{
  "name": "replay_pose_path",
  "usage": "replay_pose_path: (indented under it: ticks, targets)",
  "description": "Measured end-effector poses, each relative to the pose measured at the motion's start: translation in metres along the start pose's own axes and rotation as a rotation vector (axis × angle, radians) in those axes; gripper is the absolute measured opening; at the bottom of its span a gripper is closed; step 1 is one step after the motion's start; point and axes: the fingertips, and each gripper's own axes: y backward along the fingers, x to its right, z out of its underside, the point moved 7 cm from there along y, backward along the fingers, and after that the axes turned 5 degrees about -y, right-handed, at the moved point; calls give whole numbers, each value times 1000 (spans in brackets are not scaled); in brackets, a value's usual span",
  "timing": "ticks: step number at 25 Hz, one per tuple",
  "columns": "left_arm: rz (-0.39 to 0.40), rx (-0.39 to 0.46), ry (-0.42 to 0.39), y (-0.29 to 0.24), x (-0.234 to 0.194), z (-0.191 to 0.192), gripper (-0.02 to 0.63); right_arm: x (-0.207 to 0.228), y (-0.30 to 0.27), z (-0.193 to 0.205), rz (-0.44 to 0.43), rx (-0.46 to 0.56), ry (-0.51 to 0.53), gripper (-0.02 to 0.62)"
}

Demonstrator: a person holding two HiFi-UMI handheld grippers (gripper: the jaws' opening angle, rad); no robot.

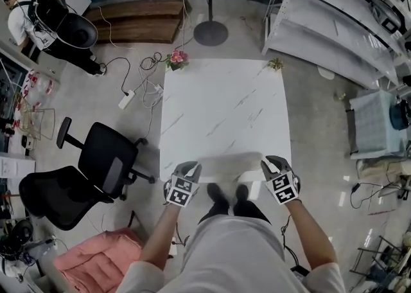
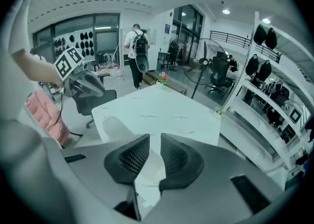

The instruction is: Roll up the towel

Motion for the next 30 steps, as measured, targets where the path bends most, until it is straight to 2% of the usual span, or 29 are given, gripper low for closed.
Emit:
replay_pose_path:
  ticks: [7, 12, 15, 26, 30]
  targets:
    - [-36, 103, 30, 49, 22, -41, 31, 1, 69, -24, 29, 139, -101, 55]
    - [-76, 175, -5, 81, 51, -56, 18, -4, 110, -22, 19, 237, -121, 44]
    - [-111, 208, 2, 103, 72, -63, 18, -7, 133, -21, -1, 288, -122, 37]
    - [-212, 294, 43, 161, 186, -55, 18, -19, 236, 18, -97, 446, -125, 12]
    - [-229, 324, 67, 180, 224, -51, 18, -31, 265, 33, -131, 476, -86, 12]
